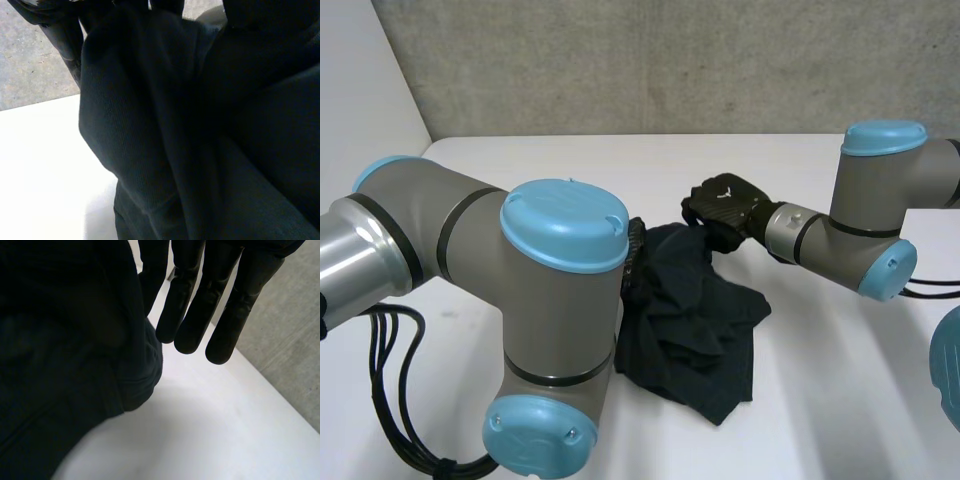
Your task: Fold the shorts.
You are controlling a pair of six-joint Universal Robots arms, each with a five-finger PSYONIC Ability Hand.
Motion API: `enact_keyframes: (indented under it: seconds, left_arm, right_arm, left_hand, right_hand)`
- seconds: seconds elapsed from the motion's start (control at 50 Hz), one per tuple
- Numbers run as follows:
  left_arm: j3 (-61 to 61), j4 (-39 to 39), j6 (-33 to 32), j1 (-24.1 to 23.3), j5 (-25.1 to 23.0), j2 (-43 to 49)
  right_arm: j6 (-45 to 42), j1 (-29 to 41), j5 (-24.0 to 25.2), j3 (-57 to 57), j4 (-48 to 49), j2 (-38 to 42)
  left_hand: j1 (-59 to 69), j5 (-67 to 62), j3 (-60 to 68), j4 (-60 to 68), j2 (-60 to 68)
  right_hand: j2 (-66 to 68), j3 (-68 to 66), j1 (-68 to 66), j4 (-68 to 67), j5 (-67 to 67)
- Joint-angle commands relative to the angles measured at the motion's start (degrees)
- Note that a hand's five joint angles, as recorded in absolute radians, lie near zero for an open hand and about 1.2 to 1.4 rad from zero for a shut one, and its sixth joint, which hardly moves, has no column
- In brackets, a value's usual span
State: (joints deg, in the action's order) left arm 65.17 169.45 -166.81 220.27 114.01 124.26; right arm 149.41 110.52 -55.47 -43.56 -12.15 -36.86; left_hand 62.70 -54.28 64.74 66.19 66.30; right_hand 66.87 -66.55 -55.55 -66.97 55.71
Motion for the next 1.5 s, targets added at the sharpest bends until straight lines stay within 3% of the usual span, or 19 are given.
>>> enact_keyframes:
  seconds: [0.02, 0.08, 0.16, 0.18, 0.26, 0.42, 0.56, 0.6, 0.72, 0.92, 0.94, 1.02, 1.1, 1.18, 1.3, 1.5]
  left_arm:
    - [-4.9, 2.1, -5.0, 4.9, -0.5, -0.6]
    - [-9.4, 5.8, -10.6, 9.8, -0.9, -1.3]
    - [-16.1, 12.5, -17.9, 13.4, -5.5, -3.8]
    - [-17.2, 13.9, -19.0, 13.9, -6.9, -4.3]
    - [-18.9, 23.2, -21.1, 17.2, -16.8, -6.8]
    - [-9.2, 27.9, -21.0, 20.3, -30.1, -11.7]
    - [3.3, 27.3, -21.5, 24.1, -34.3, -11.8]
    - [7.7, 27.1, -21.5, 24.8, -34.8, -11.5]
    - [16.6, 23.8, -21.8, 25.6, -34.8, -10.9]
    - [22.3, 9.9, -25.1, 23.1, -33.4, -11.5]
    - [22.4, 8.9, -25.1, 22.7, -33.0, -11.7]
    - [22.9, 5.7, -24.6, 22.3, -28.9, -16.4]
    - [25.7, 5.7, -24.2, 22.3, -23.0, -22.4]
    - [29.7, 7.2, -23.3, 22.0, -17.2, -29.1]
    - [37.4, 9.7, -15.9, 21.7, -11.7, -37.0]
    - [44.4, 6.8, -1.3, 22.3, -11.5, -39.3]
  right_arm:
    - [8.5, 0.0, -1.1, 8.8, 3.2, -2.8]
    - [12.6, 0.0, -3.0, 11.7, 6.7, -5.0]
    - [19.5, -0.1, -10.9, 13.9, 16.0, -10.0]
    - [21.5, -0.1, -15.0, 13.5, 19.7, -12.5]
    - [24.2, 0.0, -21.2, 8.8, 26.4, -19.7]
    - [24.2, 0.9, -17.9, -9.9, 26.9, -30.6]
    - [21.1, 4.3, -16.2, -30.1, 26.9, -35.3]
    - [19.3, 4.5, -16.5, -34.1, 26.7, -35.2]
    - [10.8, 5.8, -16.9, -46.5, 24.6, -30.9]
    - [7.7, 9.5, -16.7, -51.0, 20.9, -28.6]
    - [7.7, 9.5, -16.8, -51.0, 20.8, -28.7]
    - [7.8, 9.3, -16.9, -51.4, 20.7, -30.4]
    - [10.0, 9.3, -17.6, -52.9, 20.9, -34.7]
    - [16.1, 7.1, -18.8, -53.4, 21.0, -36.3]
    - [22.1, 4.8, -18.9, -52.8, 20.4, -36.4]
    - [22.9, 5.4, -18.2, -51.7, 16.8, -34.1]
  left_hand:
    - [17.3, -15.7, 15.3, 13.8, 13.7]
    - [17.3, -15.7, 15.3, 13.8, 13.7]
    - [17.3, -15.7, 15.3, 13.8, 13.7]
    - [17.3, -15.7, 15.3, 13.8, 13.7]
    - [17.3, -15.7, 15.3, 13.8, 13.7]
    - [17.3, -15.7, 15.3, 13.8, 13.7]
    - [16.7, -15.1, 14.6, 13.2, 13.1]
    - [10.6, -9.0, 8.6, 7.1, 7.0]
    - [6.1, -4.5, 4.0, 2.6, 2.5]
    - [-29.4, 31.0, -31.5, -32.9, -33.0]
    - [-30.3, 31.9, -32.3, -33.8, -33.9]
    - [-34.6, 36.2, -36.7, -38.1, -38.2]
    - [-40.9, 42.4, -42.9, -44.4, -44.5]
    - [-48.9, 50.5, -51.0, -52.4, -52.5]
    - [-52.3, 53.9, -54.4, -55.8, -55.9]
    - [-52.5, 54.1, -54.5, -56.0, -56.1]
  right_hand:
    - [13.1, -13.5, -24.4, -13.0, 14.3]
    - [13.1, -13.5, -24.4, -13.0, 14.3]
    - [13.1, -13.5, -24.4, -13.0, 14.3]
    - [13.1, -13.5, -24.4, -13.0, 14.3]
    - [13.1, -13.5, -24.4, -13.0, 14.3]
    - [13.1, -13.5, -24.4, -13.0, 14.3]
    - [13.1, -13.5, -24.4, -13.0, 14.3]
    - [13.1, -13.5, -24.4, -13.0, 14.3]
    - [13.1, -13.5, -24.4, -13.0, 14.3]
    - [13.1, -13.5, -24.4, -13.0, 14.3]
    - [-0.1, -0.2, -11.2, 0.2, 1.0]
    - [-30.3, 30.0, 19.0, 30.4, -29.1]
    - [-40.5, 40.1, 29.1, 40.6, -39.3]
    - [-41.1, 40.8, 29.8, 41.2, -40.0]
    - [-45.0, 44.7, 33.7, 45.1, -43.8]
    - [-48.7, 48.4, 37.4, 48.8, -47.6]
